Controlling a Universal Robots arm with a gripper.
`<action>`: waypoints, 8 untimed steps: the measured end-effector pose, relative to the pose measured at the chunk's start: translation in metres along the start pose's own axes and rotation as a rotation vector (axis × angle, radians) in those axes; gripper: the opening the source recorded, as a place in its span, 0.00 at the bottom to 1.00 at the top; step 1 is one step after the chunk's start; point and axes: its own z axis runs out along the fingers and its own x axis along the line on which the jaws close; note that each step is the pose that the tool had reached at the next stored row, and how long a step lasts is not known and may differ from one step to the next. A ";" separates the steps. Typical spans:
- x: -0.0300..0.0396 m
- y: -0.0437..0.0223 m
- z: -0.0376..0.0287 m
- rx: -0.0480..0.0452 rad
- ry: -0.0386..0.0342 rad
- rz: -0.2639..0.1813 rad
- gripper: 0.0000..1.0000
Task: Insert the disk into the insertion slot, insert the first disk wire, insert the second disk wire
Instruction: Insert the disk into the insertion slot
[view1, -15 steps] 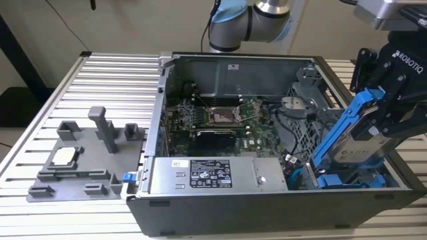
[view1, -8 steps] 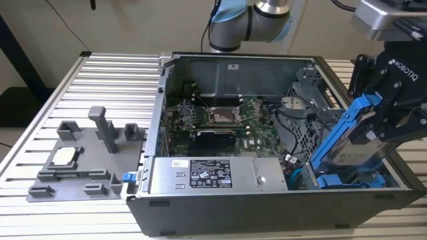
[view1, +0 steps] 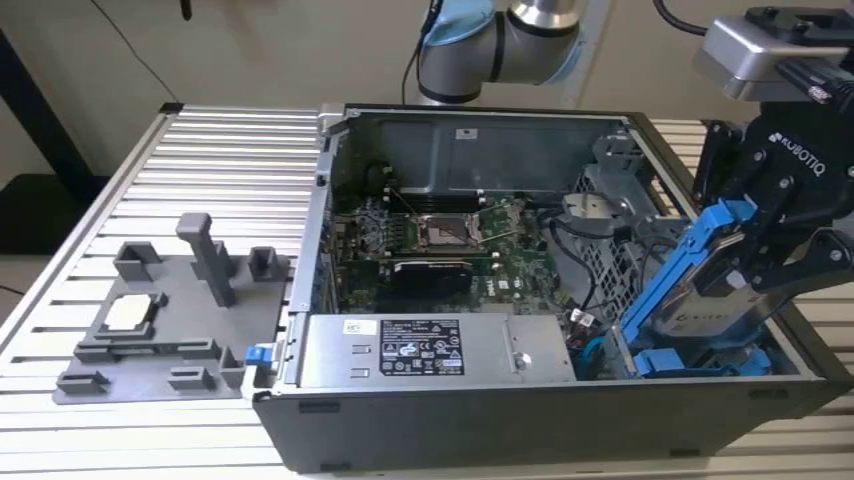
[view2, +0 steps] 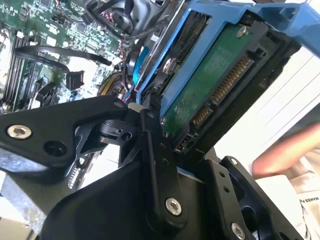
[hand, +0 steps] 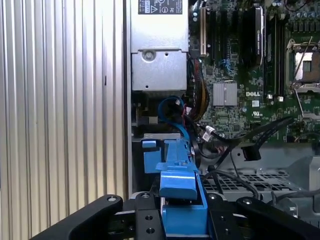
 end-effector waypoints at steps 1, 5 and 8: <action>0.0001 -0.0002 0.0015 -0.0003 -0.0010 0.000 0.33; 0.0001 -0.0006 0.0068 -0.0003 -0.0007 0.000 0.33; 0.0000 -0.0008 0.0120 -0.0002 -0.0003 -0.001 0.33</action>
